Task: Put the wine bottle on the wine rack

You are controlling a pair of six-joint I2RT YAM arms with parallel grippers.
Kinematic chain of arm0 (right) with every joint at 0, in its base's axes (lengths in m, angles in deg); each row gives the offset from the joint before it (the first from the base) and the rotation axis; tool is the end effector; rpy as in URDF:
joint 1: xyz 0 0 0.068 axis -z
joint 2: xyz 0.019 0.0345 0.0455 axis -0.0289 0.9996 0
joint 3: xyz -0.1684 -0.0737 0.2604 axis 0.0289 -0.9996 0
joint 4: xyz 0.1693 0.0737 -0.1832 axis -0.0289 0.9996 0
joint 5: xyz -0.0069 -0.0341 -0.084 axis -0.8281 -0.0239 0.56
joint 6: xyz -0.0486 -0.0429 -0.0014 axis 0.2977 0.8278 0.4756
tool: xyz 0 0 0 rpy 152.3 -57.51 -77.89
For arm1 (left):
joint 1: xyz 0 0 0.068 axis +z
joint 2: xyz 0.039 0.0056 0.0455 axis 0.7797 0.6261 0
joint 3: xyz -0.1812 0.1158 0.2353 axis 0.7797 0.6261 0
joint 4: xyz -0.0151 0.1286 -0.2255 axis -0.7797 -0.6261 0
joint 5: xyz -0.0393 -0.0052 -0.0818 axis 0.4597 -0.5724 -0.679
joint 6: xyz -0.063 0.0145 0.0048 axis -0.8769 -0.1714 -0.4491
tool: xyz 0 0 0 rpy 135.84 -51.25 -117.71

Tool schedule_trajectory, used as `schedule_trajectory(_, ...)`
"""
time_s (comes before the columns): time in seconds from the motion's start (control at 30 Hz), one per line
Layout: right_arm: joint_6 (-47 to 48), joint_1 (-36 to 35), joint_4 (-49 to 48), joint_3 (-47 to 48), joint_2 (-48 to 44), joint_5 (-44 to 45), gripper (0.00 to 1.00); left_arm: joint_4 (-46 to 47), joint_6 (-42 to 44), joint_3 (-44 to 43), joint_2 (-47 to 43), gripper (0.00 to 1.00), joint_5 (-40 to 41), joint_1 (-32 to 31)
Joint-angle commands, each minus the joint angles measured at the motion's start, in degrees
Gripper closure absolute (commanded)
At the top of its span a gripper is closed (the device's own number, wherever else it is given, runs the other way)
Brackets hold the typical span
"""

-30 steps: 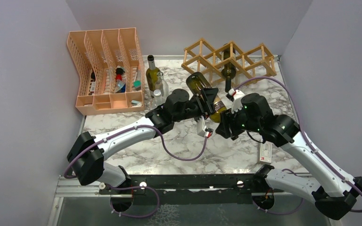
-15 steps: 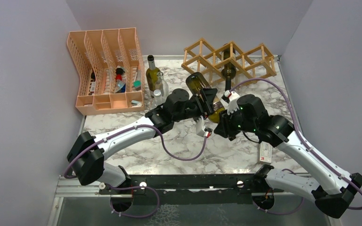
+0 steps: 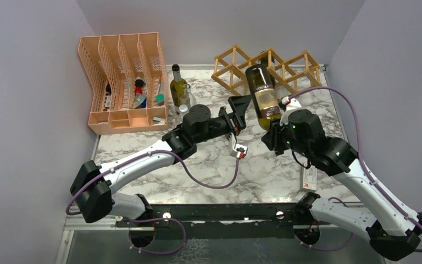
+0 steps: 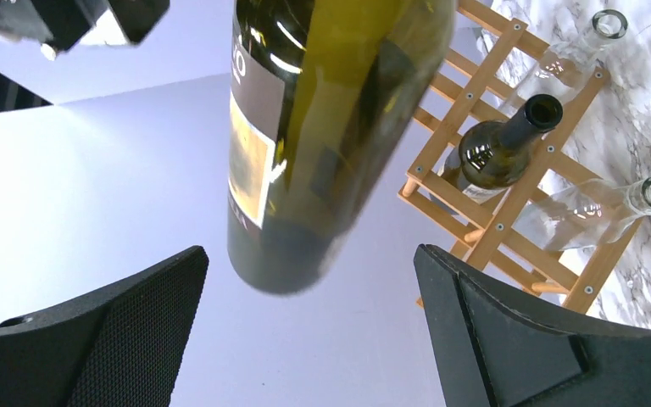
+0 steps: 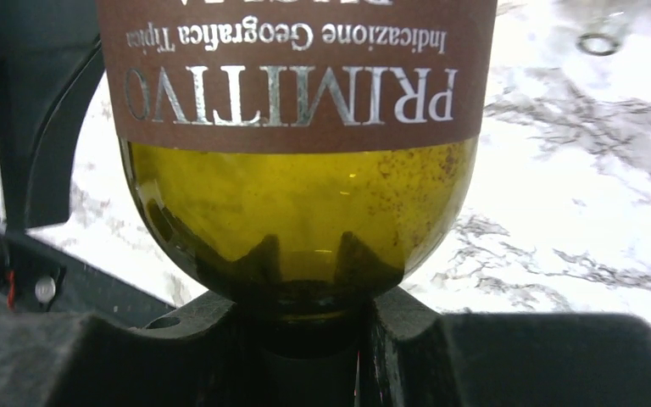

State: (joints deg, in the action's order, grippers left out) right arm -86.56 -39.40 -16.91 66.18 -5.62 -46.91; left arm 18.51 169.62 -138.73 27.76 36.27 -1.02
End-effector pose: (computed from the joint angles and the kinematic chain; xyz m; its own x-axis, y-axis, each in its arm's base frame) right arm 0.1205 0.0956 0.3897 -0.6003 -0.0820 -0.7956 -0.3850 0.9015 0.1975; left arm 0.1858 -0.2629 0.3878 0.9209 0.3574 0.1555 -0.1246 -0.1082 0.9863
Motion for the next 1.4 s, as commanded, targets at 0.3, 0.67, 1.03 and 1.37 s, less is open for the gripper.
schedule_trajectory(0.3,-6.58,0.36,-10.05,-1.68,-1.40,6.68,0.99,9.28,-50.58,-3.65,-8.48,0.06,15.91,-1.03)
schedule_trajectory(0.67,-7.97,0.36,-20.76,-7.01,9.11,-3.20,0.99,-9.87,-93.68,-6.98,-17.39,0.07,45.07,-0.94)
schedule_trajectory(1.03,-11.67,0.42,-27.64,-2.48,25.74,-2.95,0.99,-24.03,-101.21,0.39,-26.78,0.07,51.78,-0.92)
schedule_trajectory(1.37,-13.69,0.36,-30.61,3.37,34.74,1.95,0.99,-22.07,-98.92,3.29,-31.94,0.07,54.75,-0.88)
